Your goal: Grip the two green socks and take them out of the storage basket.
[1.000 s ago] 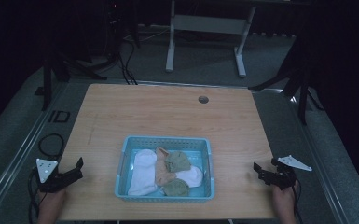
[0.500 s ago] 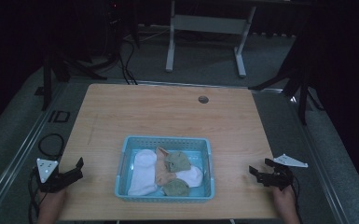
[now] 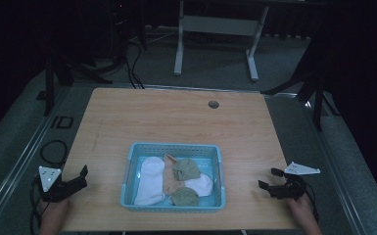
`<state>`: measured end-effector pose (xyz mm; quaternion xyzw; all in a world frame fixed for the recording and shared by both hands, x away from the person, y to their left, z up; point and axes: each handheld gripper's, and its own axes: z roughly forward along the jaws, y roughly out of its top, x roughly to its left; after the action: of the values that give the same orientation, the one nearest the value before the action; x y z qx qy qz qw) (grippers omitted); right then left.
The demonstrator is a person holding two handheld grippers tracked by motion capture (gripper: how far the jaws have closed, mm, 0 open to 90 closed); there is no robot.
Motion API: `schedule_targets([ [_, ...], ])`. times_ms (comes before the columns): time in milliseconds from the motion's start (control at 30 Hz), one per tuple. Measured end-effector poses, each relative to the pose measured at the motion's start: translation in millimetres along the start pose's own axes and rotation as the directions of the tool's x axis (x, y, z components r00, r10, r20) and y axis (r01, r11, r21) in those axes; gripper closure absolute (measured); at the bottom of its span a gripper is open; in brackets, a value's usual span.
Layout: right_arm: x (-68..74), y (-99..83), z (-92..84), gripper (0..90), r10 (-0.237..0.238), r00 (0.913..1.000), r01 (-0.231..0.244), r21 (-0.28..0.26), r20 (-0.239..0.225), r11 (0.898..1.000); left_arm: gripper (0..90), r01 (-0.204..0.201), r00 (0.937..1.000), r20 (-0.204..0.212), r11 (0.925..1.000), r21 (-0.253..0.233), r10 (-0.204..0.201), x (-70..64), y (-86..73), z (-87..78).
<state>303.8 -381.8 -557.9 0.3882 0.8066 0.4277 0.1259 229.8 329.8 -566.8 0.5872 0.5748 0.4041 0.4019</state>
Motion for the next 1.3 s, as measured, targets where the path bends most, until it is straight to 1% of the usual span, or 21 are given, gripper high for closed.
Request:
schedule_targets([
  [67, 1.7, 1.2, 0.1, 12.5, -0.003, 0.9995, 0.004, 0.02, -0.031, 1.0, 0.3, 0.001, 1.0, 0.001, 1.0, 0.0, -0.001, 0.1, 0.0, 0.1],
  [167, 4.2, 4.1, 0.7, 12.2, -0.018, 0.9982, 0.022, 0.068, -0.057, 0.997, 0.3, 0.0, 1.0, 0.0, 1.0, 0.002, 0.0, 0.1, 0.1, 0.3],
  [233, 5.8, 6.2, 0.6, 12.1, -0.034, 0.9973, 0.04, 0.094, -0.066, 0.995, 0.4, -0.001, 1.0, 0.0, 1.0, 0.002, 0.001, 0.1, 0.1, 0.2],
  [300, 6.8, 8.3, -0.2, 12.1, -0.049, 0.996, 0.057, 0.106, -0.075, 0.993, 0.3, -0.001, 1.0, 0.0, 1.0, 0.003, 0.001, 0.0, 0.1, 0.2],
  [400, 9.5, 11.2, -1.1, 12.1, -0.071, 0.995, 0.08, 0.136, -0.071, 0.987, 0.4, 0.0, 1.0, 0.001, 1.0, 0.003, 0.0, 0.0, 0.2, 0.3],
  [467, 10.6, 12.5, -0.9, 12.1, -0.084, 0.9935, 0.095, 0.157, -0.076, 0.983, 0.3, 0.0, 1.0, 0.001, 1.0, 0.004, 0.0, 0.0, 0.2, 0.3],
  [533, 11.8, 13.4, -0.6, 11.6, -0.088, 0.993, 0.101, 0.176, -0.079, 0.979, 0.4, -0.001, 1.0, 0.001, 1.0, 0.004, 0.001, 0.0, 0.2, 0.3],
  [567, 12.1, 14.0, -0.3, 11.5, -0.093, 0.9918, 0.109, 0.193, -0.088, 0.975, 0.4, -0.001, 1.0, 0.001, 1.0, 0.003, 0.001, -0.1, 0.1, 0.2],
  [633, 14.3, 15.2, -0.8, 11.5, -0.113, 0.9909, 0.126, 0.212, -0.073, 0.969, 0.4, -0.002, 1.0, 0.001, 1.0, 0.003, 0.002, 0.0, 0.1, 0.2],
  [700, 15.3, 15.5, -1.1, 10.8, -0.113, 0.9893, 0.131, 0.222, -0.092, 0.966, 0.3, -0.002, 1.0, 0.002, 1.0, 0.003, 0.002, 0.0, 0.1, 0.1],
  [733, 17.3, 15.2, -1.4, 10.8, -0.129, 0.9885, 0.144, 0.226, -0.08, 0.964, 0.3, -0.002, 1.0, 0.002, 1.0, 0.002, 0.002, -0.1, 0.1, 0.1],
  [800, 19.6, 15.2, -0.6, 10.8, -0.136, 0.9873, 0.153, 0.251, -0.082, 0.956, 0.4, -0.002, 1.0, 0.002, 1.0, 0.003, 0.002, 0.0, 0.2, 0.2],
  [833, 20.9, 15.5, -0.7, 10.8, -0.142, 0.9869, 0.157, 0.253, -0.077, 0.955, 0.3, -0.002, 1.0, 0.002, 1.0, 0.003, 0.002, 0.0, 0.1, 0.2],
  [867, 21.5, 16.0, -1.1, 10.9, -0.147, 0.9856, 0.164, 0.256, -0.084, 0.953, 0.4, -0.002, 1.0, 0.002, 1.0, 0.002, 0.002, -0.1, 0.1, 0.1],
  [933, 22.9, 17.6, -1.8, 10.8, -0.163, 0.984, 0.177, 0.271, -0.071, 0.946, 0.3, -0.002, 1.0, 0.003, 1.0, 0.001, 0.002, -0.1, 0.1, 0.1],
  [1100, 23.5, 22.2, -2.2, 10.9, -0.152, 0.9849, 0.17, 0.302, -0.082, 0.938, 0.3, -0.002, 1.0, 0.003, 1.0, 0.001, 0.002, -0.1, 0.0, 0.0],
  [1200, 23.2, 25.0, -2.8, 10.9, -0.166, 0.9828, 0.184, 0.325, -0.08, 0.928, 0.4, -0.003, 1.0, 0.003, 1.0, 0.001, 0.003, -0.2, 0.1, 0.1],
  [1300, 23.9, 28.2, -5.0, 10.9, -0.177, 0.9807, 0.195, 0.34, -0.083, 0.92, 0.3, -0.002, 1.0, 0.003, 1.0, 0.0, 0.002, -0.2, 0.0, 0.1],
])
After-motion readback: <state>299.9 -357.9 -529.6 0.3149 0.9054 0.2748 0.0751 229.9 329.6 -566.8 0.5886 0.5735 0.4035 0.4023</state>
